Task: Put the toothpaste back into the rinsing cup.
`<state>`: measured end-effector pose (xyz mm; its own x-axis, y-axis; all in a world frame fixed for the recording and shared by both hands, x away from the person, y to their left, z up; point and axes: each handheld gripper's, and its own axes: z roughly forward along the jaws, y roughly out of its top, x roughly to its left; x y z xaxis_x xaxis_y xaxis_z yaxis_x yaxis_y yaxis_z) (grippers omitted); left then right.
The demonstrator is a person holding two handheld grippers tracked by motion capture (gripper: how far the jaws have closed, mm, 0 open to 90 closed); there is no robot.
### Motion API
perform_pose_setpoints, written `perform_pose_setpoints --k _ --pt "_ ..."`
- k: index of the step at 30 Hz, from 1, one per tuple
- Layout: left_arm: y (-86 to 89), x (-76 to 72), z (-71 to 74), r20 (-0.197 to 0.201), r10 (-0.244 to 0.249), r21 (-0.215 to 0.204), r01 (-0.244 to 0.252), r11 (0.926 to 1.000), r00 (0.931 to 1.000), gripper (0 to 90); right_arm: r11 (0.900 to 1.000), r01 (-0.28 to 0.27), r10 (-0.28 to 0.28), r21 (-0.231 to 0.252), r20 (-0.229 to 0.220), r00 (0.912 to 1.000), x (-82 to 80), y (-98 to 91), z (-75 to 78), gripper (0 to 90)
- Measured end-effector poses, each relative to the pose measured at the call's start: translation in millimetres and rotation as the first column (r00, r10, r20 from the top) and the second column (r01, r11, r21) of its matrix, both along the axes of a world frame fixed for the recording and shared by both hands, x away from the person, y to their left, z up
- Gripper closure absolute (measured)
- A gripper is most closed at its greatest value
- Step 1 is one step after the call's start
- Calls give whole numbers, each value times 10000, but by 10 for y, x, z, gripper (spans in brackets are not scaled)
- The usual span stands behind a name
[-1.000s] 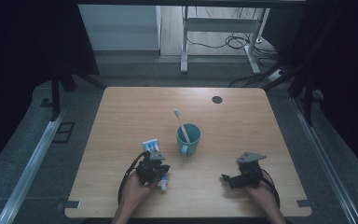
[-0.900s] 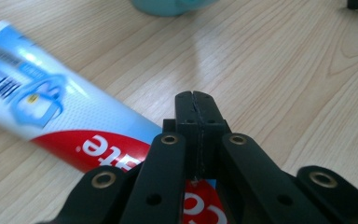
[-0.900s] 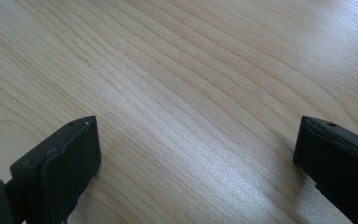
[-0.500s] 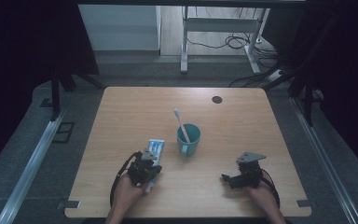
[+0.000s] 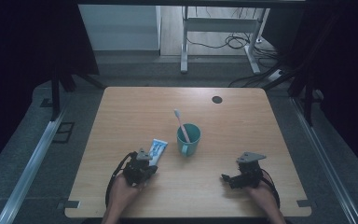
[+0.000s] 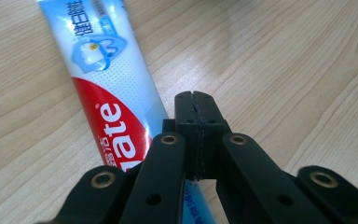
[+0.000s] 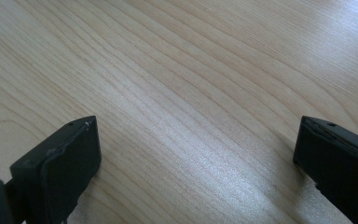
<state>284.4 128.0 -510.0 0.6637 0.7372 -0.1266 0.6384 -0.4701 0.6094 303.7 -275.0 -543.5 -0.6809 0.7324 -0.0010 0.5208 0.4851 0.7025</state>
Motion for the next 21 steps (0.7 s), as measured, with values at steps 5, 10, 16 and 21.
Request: perform_pose_setpoints --k 5,10,16,21 --pt "58 -1 -4 -43 103 2 -103 9999 9999 892 10000 -3 3 2 -3 10000 0 0 0 2" --pt "127 0 -11 -88 207 83 -206 9998 9997 889 10000 -3 3 2 -2 10000 0 0 0 2" --pt "156 -3 -39 -132 230 146 -228 9996 9996 872 10000 -2 2 1 -1 10000 0 0 0 2" --pt "146 -2 7 12 123 84 -124 9999 9999 812 10000 -3 3 1 -2 10000 0 0 0 3"
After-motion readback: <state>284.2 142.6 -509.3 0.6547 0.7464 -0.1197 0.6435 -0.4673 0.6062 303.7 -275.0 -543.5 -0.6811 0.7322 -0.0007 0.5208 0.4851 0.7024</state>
